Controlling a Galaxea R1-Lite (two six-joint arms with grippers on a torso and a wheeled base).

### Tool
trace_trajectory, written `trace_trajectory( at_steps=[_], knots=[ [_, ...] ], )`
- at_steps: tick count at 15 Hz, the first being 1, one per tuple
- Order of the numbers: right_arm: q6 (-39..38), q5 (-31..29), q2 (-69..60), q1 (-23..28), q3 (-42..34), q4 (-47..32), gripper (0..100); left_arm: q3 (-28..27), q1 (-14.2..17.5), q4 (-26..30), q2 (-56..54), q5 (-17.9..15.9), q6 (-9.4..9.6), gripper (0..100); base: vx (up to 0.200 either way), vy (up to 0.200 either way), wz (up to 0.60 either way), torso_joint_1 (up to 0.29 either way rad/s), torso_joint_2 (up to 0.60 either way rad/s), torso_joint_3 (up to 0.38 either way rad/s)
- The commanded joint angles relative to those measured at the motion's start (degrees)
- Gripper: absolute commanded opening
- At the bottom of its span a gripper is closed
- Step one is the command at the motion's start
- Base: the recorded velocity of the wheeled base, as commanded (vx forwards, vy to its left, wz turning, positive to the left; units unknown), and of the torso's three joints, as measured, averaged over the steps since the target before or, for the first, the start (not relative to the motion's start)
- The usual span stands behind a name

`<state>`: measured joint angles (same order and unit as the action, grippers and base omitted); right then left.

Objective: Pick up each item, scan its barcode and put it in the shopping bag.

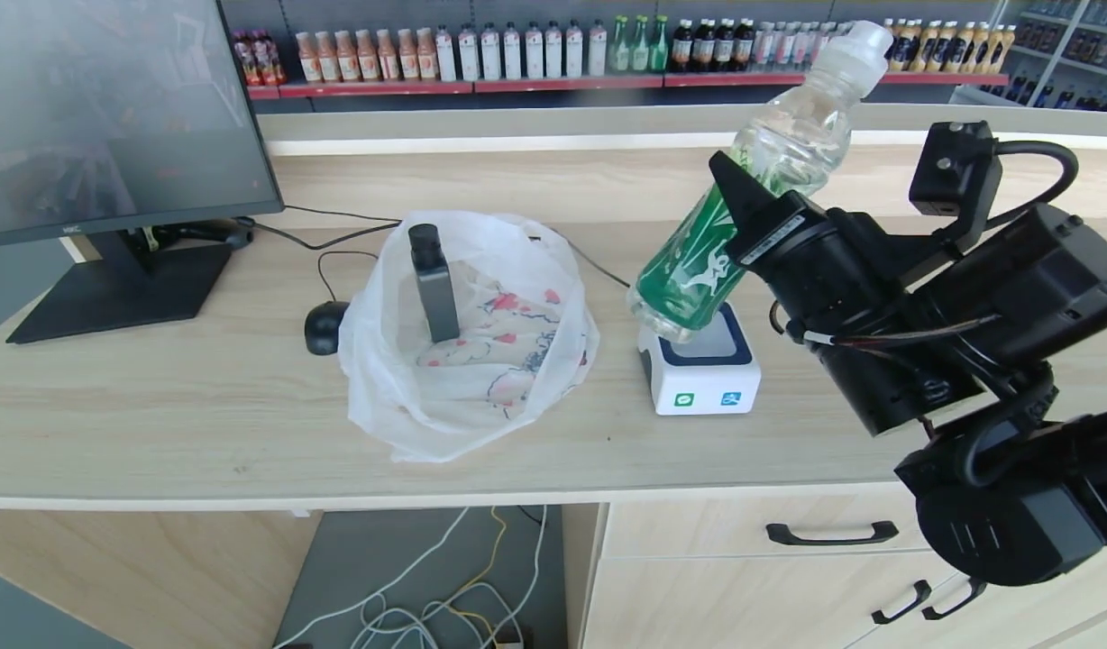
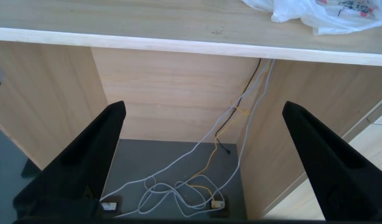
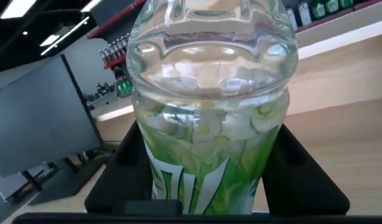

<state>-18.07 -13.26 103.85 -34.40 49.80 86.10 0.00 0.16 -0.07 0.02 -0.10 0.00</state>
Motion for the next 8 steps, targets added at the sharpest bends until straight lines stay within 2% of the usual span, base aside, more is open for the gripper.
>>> trace_trajectory(
  at_steps=[1, 3, 5, 8],
  knots=[
    [-4.43, -0.1, 0.47, -0.05, 0.91, -0.06, 0, 0.0, 0.02, 0.07, -0.02, 0.01, 0.0, 100, 0.0, 0.0, 0.0, 0.0, 0.0, 0.0],
    [-11.11, -1.85, 0.47, 0.04, 0.65, -0.06, 0, 0.0, 0.02, -0.01, -0.02, 0.01, 0.0, 100, 0.0, 0.0, 0.0, 0.0, 0.0, 0.0],
    [-21.48, -5.46, 1.18, 0.04, 0.21, -0.23, 0, 0.0, 0.02, -0.01, -0.02, 0.01, 0.0, 100, 0.0, 0.0, 0.0, 0.0, 0.0, 0.0],
    [-29.31, -8.45, 3.81, 0.21, -0.23, -0.15, 0, 0.0, 0.02, -0.01, -0.02, 0.01, 0.0, 100, 0.0, 0.0, 0.0, 0.0, 0.0, 0.0]
  ],
)
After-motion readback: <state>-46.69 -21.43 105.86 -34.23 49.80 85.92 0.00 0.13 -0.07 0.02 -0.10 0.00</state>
